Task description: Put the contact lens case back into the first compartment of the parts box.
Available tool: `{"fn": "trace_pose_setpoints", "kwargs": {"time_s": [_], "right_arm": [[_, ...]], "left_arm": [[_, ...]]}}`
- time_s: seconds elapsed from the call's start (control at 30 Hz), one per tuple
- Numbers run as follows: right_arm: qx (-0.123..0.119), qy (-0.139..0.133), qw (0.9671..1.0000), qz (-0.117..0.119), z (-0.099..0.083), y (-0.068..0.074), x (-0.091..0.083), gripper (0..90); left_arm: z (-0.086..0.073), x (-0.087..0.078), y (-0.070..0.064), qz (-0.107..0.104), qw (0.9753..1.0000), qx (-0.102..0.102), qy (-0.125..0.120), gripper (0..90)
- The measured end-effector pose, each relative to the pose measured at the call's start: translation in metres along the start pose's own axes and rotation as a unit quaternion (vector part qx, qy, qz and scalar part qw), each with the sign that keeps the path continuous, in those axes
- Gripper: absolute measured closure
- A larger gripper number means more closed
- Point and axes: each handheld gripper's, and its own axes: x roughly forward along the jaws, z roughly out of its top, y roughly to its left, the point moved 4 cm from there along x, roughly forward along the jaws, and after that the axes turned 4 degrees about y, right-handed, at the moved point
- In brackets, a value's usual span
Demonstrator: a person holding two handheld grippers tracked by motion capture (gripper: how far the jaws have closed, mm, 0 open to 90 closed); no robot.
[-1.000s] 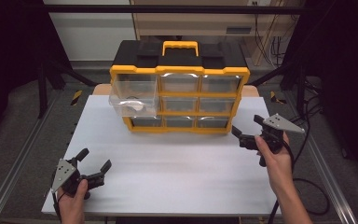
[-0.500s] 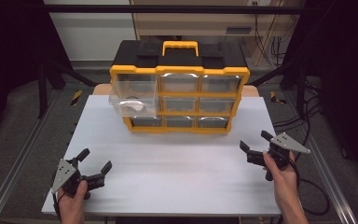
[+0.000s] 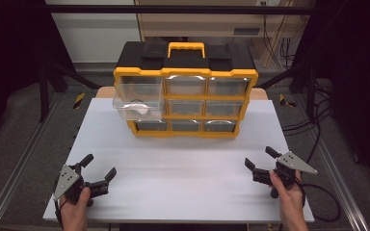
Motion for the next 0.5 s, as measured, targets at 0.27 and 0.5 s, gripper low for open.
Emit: {"fn": "trace_pose_setpoints", "kwargs": {"time_s": [0.27, 0.5], "right_arm": [[-0.032, -0.007, 0.9990, 0.032, -0.009, 0.028, 0.012, 6.3], [-0.026, 0.005, 0.9988, 0.042, -0.016, 0.037, 0.023, 6.9]], "left_arm": [[-0.001, 0.001, -0.002, -0.001, 1.0000, 0.003, 0.003, 0.5], [-0.002, 0.003, -0.004, -0.002, 0.9999, 0.003, 0.011, 0.5]]}}
